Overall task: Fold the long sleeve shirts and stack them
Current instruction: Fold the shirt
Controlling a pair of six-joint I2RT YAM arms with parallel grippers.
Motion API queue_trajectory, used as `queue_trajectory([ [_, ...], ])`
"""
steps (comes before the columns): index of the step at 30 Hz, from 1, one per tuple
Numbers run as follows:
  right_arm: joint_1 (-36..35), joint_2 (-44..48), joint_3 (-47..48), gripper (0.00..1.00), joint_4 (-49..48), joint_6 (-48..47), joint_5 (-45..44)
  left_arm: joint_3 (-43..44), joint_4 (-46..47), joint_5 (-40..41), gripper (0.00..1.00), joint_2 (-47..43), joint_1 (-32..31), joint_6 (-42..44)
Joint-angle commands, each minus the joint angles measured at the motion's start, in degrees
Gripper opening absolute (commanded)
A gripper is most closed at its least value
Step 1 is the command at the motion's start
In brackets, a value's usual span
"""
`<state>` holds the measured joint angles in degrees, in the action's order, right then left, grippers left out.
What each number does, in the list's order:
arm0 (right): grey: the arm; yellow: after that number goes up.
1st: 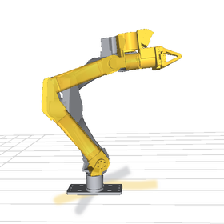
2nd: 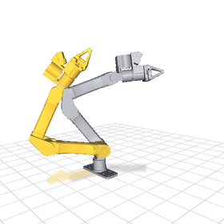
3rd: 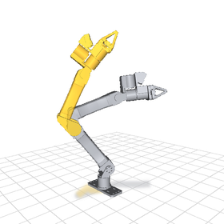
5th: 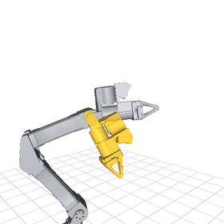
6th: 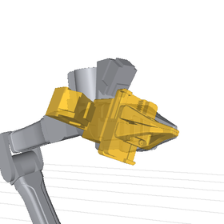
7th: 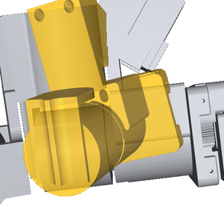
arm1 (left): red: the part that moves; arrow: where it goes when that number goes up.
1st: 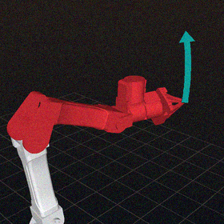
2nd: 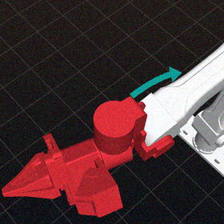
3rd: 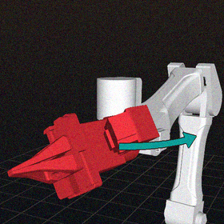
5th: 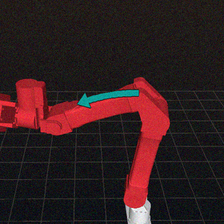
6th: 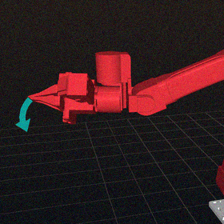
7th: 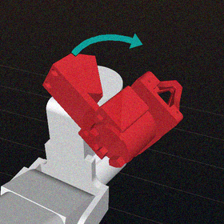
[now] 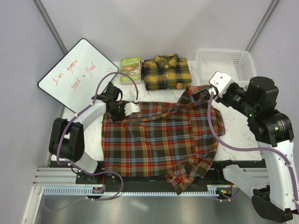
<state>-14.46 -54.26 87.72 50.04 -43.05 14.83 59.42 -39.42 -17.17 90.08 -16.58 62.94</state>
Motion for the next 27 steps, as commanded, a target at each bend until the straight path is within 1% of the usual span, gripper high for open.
queue_trajectory([
  [1, -0.04, 2.22, -1.94, 0.03, 5.85, 0.6, 7.3, 0.52, -4.87, -5.76, 0.32, -2.54, -0.12, -2.12],
  [5, -0.04, 2.76, -3.17, 0.04, 9.63, -0.28, 12.58, 1.58, -7.6, -7.26, 0.37, -4.39, 0.05, -2.64],
  [6, -0.04, 2.58, -3.26, 0.04, 11.9, -1.07, 13.72, 2.01, -8.39, -7.87, 0.37, -4.74, 0.49, -3.6],
  [9, -0.04, 1.53, -5.27, 0.05, 14.56, -2.47, 18.73, 4.21, -9.62, -12.61, 0.41, -6.41, 1.81, -6.23],
  [10, -0.04, 1.18, -6.06, 0.06, 14.56, -2.74, 19.61, 5.08, -9.97, -15.32, 0.43, -6.85, 2.07, -6.94],
  [12, -0.22, -0.4, -8.7, 0.06, 12.63, -2.4, 21.46, 5.62, -10.06, -18.06, 0.46, -8.87, 2.25, -10.27],
  [13, -0.74, -1.97, -9.41, 0.06, 11.58, -1.96, 21.73, 5.97, -10.06, -21.38, 0.51, -9.66, 2.25, -11.6],
  [15, -2.06, -3.91, -11.08, 0.06, 8.42, -0.21, 21.73, 6.15, -9.8, -25.18, 0.6, -12.46, 2.25, -15.36],
  [16, -4.33, -6.01, -11.43, 0.05, 7.45, 0.68, 21.3, 5.89, -8.06, -28.5, 0.76, -13.61, 2.17, -17.04],
  [17, -5.57, -7.08, -11.96, 0.05, 5.7, 1.64, 20.86, 5.45, -6.39, -29.75, 0.9, -16.23, 2.25, -19.41],
  [18, -7.06, -7.96, -12.22, 0.05, 4.9, 2.43, 19.98, 4.05, -3.59, -30.55, 0.99, -17.73, 2.08, -25.78],
  [19, -10.64, -9.36, -12.66, 0.04, 3.76, 5.23, 19.02, 3.26, -1.82, -32.73, 1.0, -19.14, 2.08, -28.28],
  [20, -12.42, -10.07, -13.8, 0.03, 0.62, 6.82, 18.05, 2.38, 1.94, -33.45, 1.0, -22.46, 1.21, -30.48],
  [21, -13.83, -10.69, -14.33, 0.03, -0.81, 8.32, 16.91, 0.28, 4.24, -33.63, 1.0, -24.06, 0.5, -35.46],
  [22, -15.93, -12.17, -14.68, 0.02, -1.87, 11.11, 16.9, -0.96, 6.26, -33.11, 1.0, -25.99, -0.29, -38.21],
  [23, -16.56, -13.14, -15.03, 0.01, -3.97, 12.53, 16.81, -1.84, 9.59, -32.58, 1.0, -27.66, -2.38, -41.89],
  [24, -17.18, -14.11, -15.04, 0.0, -4.94, 14.12, 16.72, -3.5, 10.75, -31.45, 1.0, -30.9, -3.62, -43.5],
  [25, -17.97, -16.38, -14.78, 0.0, -5.56, 15.18, 16.55, -4.56, 12.42, -27.35, 1.0, -32.76, -4.94, -44.99],
  [26, -18.06, -17.45, -14.6, 0.0, -7.13, 17.36, 16.29, -5.62, 15.05, -23.91, 1.0, -34.52, -7.74, -46.83],
  [27, -18.15, -18.68, -14.16, 0.0, -7.76, 18.17, 16.11, -8.15, 16.64, -19.09, 1.0, -38.63, -9.33, -47.81],
])
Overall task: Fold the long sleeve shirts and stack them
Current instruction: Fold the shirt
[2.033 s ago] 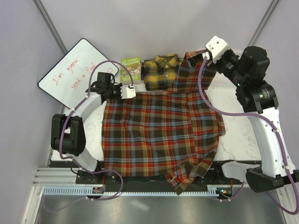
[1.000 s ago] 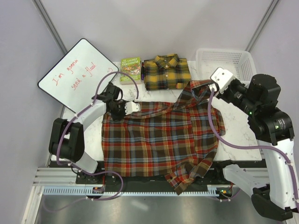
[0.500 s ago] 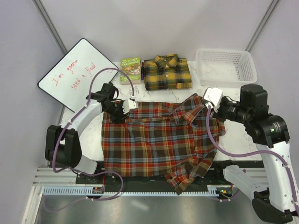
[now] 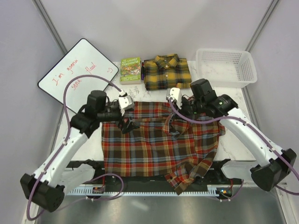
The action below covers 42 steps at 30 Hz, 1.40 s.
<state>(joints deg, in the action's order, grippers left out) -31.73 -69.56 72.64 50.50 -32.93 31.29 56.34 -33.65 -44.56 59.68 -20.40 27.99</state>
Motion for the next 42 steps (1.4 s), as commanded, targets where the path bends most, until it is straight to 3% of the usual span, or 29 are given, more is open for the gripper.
queue_trajectory([
  [1, -0.97, -5.56, 1.79, 0.0, -8.66, 8.66, 0.26, -6.57, 11.84, 14.87, 1.0, -9.92, -6.83, -13.13],
  [3, -1.23, -7.6, 2.41, 0.0, -10.15, 10.33, 0.7, -9.74, 13.95, 20.45, 1.0, -12.91, -10.61, -13.14],
  [6, -2.63, -10.33, 2.59, 0.0, -13.58, 11.04, -0.26, -11.68, 12.73, 17.67, 1.0, -15.64, -10.97, -15.06],
  [8, -3.87, -12.43, 2.85, 0.0, -14.98, 10.87, -0.96, -11.6, 11.25, 18.61, 1.0, -15.3, -10.97, -21.88],
  [11, -4.75, -14.9, 3.73, 0.0, -15.17, 10.95, -1.05, -11.69, 10.62, 14.94, 1.0, -13.2, -11.15, -18.76],
  [17, -6.68, -16.75, 3.56, 0.02, -16.31, 12.62, -1.58, -15.9, 27.04, 21.88, 1.0, -8.98, -13.95, -26.75],
  [26, -7.56, -18.68, 5.4, 0.02, -16.66, 15.44, -2.72, -20.22, 41.99, 23.19, 0.98, -3.09, -21.78, -26.84],
  [33, -8.61, -17.1, 5.58, 0.03, -15.78, 14.3, -0.88, -16.61, 42.96, 30.92, 0.72, 4.56, -22.57, -26.32],
  [35, -9.14, -16.58, 5.93, 0.03, -15.52, 14.03, -0.27, -15.91, 43.05, 31.37, 0.69, 6.23, -22.49, -24.83],
  [37, -9.14, -16.05, 6.46, 0.06, -14.65, 13.77, -0.09, -15.64, 42.79, 30.24, 0.5, 6.41, -22.66, -23.86],
  [38, -9.06, -15.96, 6.63, 0.09, -14.21, 14.12, -0.78, -14.6, 41.83, 29.01, 0.34, 6.24, -22.58, -22.9],
  [39, -8.01, -15.61, 6.98, 0.26, -13.51, 14.47, -2.01, -13.98, 40.43, 24.39, 0.1, 5.89, -22.58, -22.37],
  [40, -6.26, -15.35, 7.51, 0.38, -11.5, 14.73, -0.11, -13.71, 38.85, 21.82, 0.02, 5.28, -22.58, -21.84],
  [42, 2.83, -14.03, 6.99, 0.63, -10.95, 17.18, 8.56, -14.67, 38.05, 14.63, 0.02, 2.47, -22.75, -21.31],
])
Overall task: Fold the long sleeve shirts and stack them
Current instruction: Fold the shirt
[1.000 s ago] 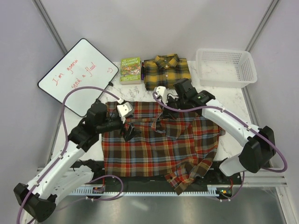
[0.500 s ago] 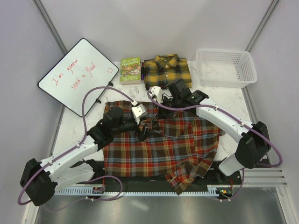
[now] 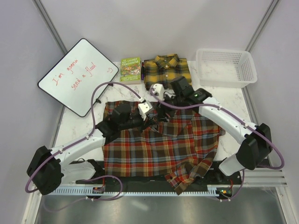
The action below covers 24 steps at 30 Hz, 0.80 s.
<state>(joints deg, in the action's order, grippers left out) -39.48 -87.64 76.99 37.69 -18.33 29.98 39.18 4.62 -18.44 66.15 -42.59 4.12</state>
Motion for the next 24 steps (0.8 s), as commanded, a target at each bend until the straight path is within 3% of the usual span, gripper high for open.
queue_trajectory([
  [1, 13.44, 4.31, 2.64, 0.67, 2.38, 4.07, 11.49, 2.31, -1.62, -13.19, 0.02, -4.71, -1.61, 5.08],
  [3, 19.84, 4.58, 3.86, 0.83, 4.66, 3.3, 12.56, 2.3, -3.73, -16.26, 0.02, -5.94, -3.19, 7.99],
  [4, 21.97, 4.67, 3.96, 0.85, 5.8, 3.56, 12.39, 2.65, -4.27, -16.54, 0.02, -5.94, -4.94, 11.49],
  [12, 41.74, -4.88, 3.69, 0.79, 9.85, 6.1, 11.24, 12.58, -20.32, -23.04, 0.02, -4.28, -11.55, 30.92],
  [19, 47.31, -13.96, 4.84, 0.85, 8.72, 11.47, 14.49, 16.8, -27.62, -25.68, 0.02, -4.62, -13.48, 46.11],
  [24, 48.62, -16.25, 3.79, 0.86, 6.96, 12.7, 13.18, 17.86, -31.95, -28.32, 0.02, -6.03, -13.57, 50.72],
])
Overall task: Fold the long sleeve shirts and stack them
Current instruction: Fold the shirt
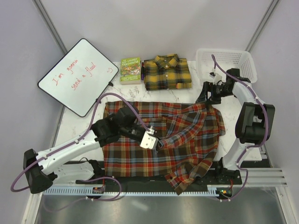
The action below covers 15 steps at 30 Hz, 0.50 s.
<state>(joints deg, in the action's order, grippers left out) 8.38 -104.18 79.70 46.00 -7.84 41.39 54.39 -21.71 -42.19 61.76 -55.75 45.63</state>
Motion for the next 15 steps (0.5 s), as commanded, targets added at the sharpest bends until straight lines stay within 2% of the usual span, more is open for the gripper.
queue_trajectory([
  [1, 1.02, 0.21, 0.9, 0.86, -1.61, 2.12, 1.25, 2.74, -7.01, -4.82, 0.02, -2.07, -0.42, 10.26],
  [4, 2.42, 0.64, 0.81, 0.86, -1.79, 1.25, 0.98, 3.0, -8.87, -5.79, 0.02, -3.92, -0.42, 11.94],
  [10, 2.78, 2.4, 3.18, 0.82, -1.26, -1.48, 0.28, 3.01, -8.87, -7.99, 0.02, -6.91, -0.33, 8.69],
  [15, 1.38, 2.05, 0.64, 0.74, -1.88, -3.85, -1.39, 0.89, -9.05, -7.55, 0.02, -6.74, -0.33, 9.75],
])
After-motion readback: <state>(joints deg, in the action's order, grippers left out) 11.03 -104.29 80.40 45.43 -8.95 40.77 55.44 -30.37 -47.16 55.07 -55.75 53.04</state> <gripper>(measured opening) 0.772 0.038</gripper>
